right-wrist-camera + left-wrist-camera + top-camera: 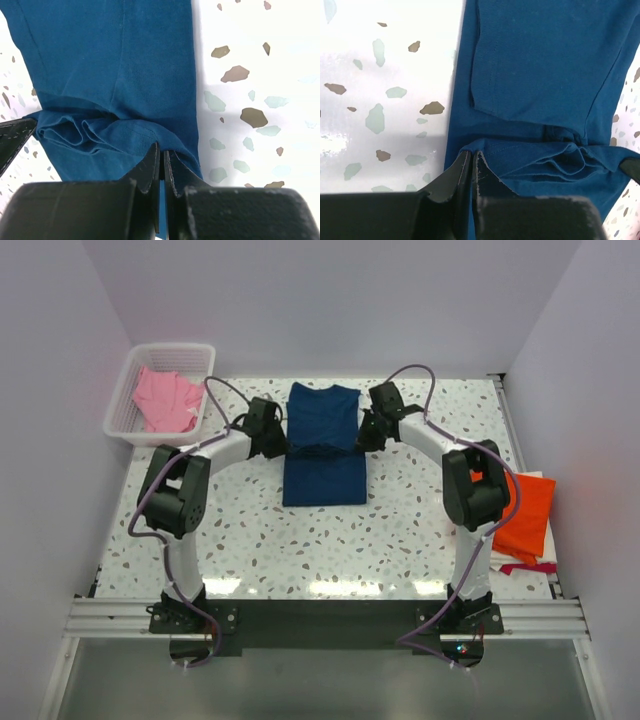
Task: Fold and stack the t-shirts
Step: Fold the tshirt
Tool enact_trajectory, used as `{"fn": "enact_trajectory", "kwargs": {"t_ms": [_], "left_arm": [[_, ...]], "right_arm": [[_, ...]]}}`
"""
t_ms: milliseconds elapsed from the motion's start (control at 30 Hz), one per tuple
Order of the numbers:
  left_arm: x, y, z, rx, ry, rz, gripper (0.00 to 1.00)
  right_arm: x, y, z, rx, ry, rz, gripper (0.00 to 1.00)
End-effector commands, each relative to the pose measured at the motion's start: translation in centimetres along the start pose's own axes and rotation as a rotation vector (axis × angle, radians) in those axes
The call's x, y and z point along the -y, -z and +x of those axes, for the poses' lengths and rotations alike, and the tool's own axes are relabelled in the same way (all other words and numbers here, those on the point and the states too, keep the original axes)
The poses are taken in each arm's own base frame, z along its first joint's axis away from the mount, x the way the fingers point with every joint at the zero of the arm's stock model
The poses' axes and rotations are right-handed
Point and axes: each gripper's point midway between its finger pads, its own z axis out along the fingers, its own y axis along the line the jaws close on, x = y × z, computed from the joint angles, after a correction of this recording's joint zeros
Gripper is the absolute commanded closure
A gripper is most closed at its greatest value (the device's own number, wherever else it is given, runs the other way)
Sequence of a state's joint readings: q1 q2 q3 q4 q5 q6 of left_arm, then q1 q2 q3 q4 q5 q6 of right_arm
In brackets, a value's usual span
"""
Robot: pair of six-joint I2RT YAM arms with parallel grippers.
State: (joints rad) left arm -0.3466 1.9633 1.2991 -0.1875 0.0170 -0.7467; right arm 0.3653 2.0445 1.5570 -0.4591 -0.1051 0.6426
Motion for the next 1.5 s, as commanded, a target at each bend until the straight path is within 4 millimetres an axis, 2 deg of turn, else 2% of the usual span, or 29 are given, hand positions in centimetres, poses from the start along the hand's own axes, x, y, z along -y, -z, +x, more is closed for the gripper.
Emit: {"fn": "enact_trajectory", "kwargs": {"t_ms": [0,100,167,200,233,300,333,400,467,567,633,667,767,833,867,900,933,967,1000,1033,1067,1100,1167,1200,1267,1400,1467], "left_arm": [[1.7,0.5,-2.8,0.056,-0.029,0.068,0.9],[1.8,1.0,-3.6,0.07,-0.022,0.091,0.81],[1.8,1.5,-4.4,0.083,-0.021,0.107,0.76],[1.9,2.1,-5.0,0.099,-0.022,0.115,0.7],[1.7,2.4,-5.4,0.107,-0.029,0.113,0.67],[2.0,3.4,-6.1,0.125,-0.043,0.125,0.56],[1.9,3.7,-6.2,0.122,-0.058,0.122,0.55],[2.1,4.6,-6.4,0.131,-0.07,0.133,0.56],[2.7,5.2,-5.9,0.129,-0.076,0.165,0.59],[3.0,6.0,-4.0,0.11,-0.075,0.192,0.73],[3.7,6.0,-2.6,0.089,-0.095,0.202,0.78],[3.8,5.6,-1.9,0.073,-0.102,0.2,0.85],[5.0,5.0,-0.6,0.039,-0.121,0.217,0.95],[5.5,4.0,0.4,0.005,-0.122,0.231,0.98],[5.9,3.4,0.4,-0.004,-0.127,0.235,0.99],[6.0,3.1,0.3,-0.005,-0.129,0.233,0.99],[6.2,2.8,0.2,-0.005,-0.136,0.232,0.99],[6.8,2.7,-0.7,0.014,-0.14,0.239,0.99],[6.7,1.9,-0.6,0.008,-0.144,0.232,1.0],[6.5,1.5,-0.8,0.006,-0.156,0.22,1.0],[7.1,1.4,-1.7,0.017,-0.16,0.225,1.0],[6.5,0.1,-1.3,-0.004,-0.162,0.202,1.0],[5.6,-1.3,-1.7,-0.008,-0.159,0.164,1.0],[5.4,-1.7,-2.0,-0.006,-0.157,0.158,1.0],[4.9,-2.4,-2.4,0.002,-0.154,0.152,1.0],[3.0,-4.5,-1.5,-0.039,-0.141,0.109,1.0],[2.4,-4.8,-1.4,-0.044,-0.133,0.105,1.0]], "right_arm": [[-1.1,0.4,-2.1,0.044,-0.003,-0.056,0.99],[-1.1,0.9,-2.9,0.07,-0.015,-0.076,0.9],[-1.0,1.3,-3.5,0.079,-0.025,-0.09,0.8],[-1.2,1.7,-3.9,0.088,-0.027,-0.102,0.76],[-1.2,2.0,-4.2,0.094,-0.032,-0.103,0.67],[-1.2,3.0,-4.8,0.117,-0.024,-0.102,0.6],[-1.1,3.2,-4.8,0.124,-0.021,-0.099,0.55],[-1.4,4.4,-5.2,0.15,-0.001,-0.103,0.55],[-1.2,4.9,-4.5,0.156,0.017,-0.088,0.55],[-1.4,5.8,-3.3,0.185,0.073,-0.043,0.55],[-1.9,5.9,-2.0,0.192,0.115,-0.016,0.55],[-1.9,5.9,-1.7,0.196,0.138,0.001,0.55],[-3.1,5.1,-0.3,0.185,0.202,0.016,0.56],[-3.8,4.6,-0.1,0.169,0.223,0.013,0.57],[-3.4,3.8,0.2,0.145,0.233,0.028,0.58],[-3.4,3.4,0.2,0.136,0.24,0.035,0.58],[-4.2,3.5,-0.7,0.152,0.245,0.024,0.58],[-4.2,3.2,-0.9,0.15,0.259,0.031,0.58],[-3.5,2.0,-0.8,0.131,0.266,0.06,0.58],[-4.2,2.0,-1.7,0.149,0.27,0.052,0.58],[-4.0,1.3,-1.8,0.141,0.274,0.06,0.58],[-3.1,0.0,-1.6,0.11,0.268,0.085,0.59],[-3.1,-0.7,-2.4,0.103,0.257,0.092,0.6],[-2.2,-1.7,-2.7,0.093,0.239,0.104,0.61],[-1.7,-2.7,-2.6,0.067,0.208,0.084,0.61],[0.3,-4.5,-2.8,0.03,0.162,0.097,0.62],[0.9,-5.1,-2.7,0.027,0.144,0.104,0.62]]}}
